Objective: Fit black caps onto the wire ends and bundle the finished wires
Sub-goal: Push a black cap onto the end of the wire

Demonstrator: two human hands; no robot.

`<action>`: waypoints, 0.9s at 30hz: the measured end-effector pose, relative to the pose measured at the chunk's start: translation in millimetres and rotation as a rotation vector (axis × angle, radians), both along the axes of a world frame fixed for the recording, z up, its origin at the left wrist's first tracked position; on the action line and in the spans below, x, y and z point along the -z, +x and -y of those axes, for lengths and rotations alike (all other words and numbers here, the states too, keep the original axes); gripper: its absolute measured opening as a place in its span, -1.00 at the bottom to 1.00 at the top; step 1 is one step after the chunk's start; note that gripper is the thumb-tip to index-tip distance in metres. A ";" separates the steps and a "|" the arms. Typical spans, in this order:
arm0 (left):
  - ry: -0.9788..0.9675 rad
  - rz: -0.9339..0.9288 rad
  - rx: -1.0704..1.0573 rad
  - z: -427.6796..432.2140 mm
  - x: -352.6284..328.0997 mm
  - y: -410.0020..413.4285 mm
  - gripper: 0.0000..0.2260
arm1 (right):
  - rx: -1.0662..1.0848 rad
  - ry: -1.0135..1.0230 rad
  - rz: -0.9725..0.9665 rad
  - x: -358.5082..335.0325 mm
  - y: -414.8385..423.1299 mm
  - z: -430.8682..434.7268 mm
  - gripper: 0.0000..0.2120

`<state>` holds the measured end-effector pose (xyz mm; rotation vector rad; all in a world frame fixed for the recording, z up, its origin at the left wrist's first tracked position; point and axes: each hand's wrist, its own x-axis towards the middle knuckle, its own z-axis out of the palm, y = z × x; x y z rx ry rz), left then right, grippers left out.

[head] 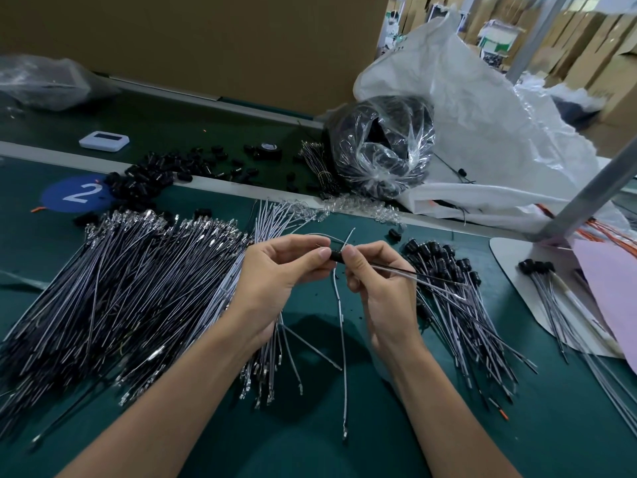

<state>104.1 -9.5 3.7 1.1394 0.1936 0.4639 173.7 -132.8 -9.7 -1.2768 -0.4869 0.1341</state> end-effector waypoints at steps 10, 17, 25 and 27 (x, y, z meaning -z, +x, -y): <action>0.063 0.030 -0.077 0.9 -2.6 0.4 -0.89 | -0.075 -0.061 0.050 -4.5 -3.6 1.5 -0.90; 0.030 0.019 -0.181 -1.1 -2.4 1.6 -0.92 | -0.005 -0.073 0.090 -7.5 -2.9 3.8 -0.90; -0.193 0.016 -0.350 -23.0 -2.2 -2.7 -0.90 | 0.089 0.261 -0.289 -16.8 10.2 12.7 -0.87; -0.177 -0.025 -0.276 -21.1 -1.9 -3.3 -0.92 | 0.068 0.358 -0.381 -17.9 10.1 14.2 -0.88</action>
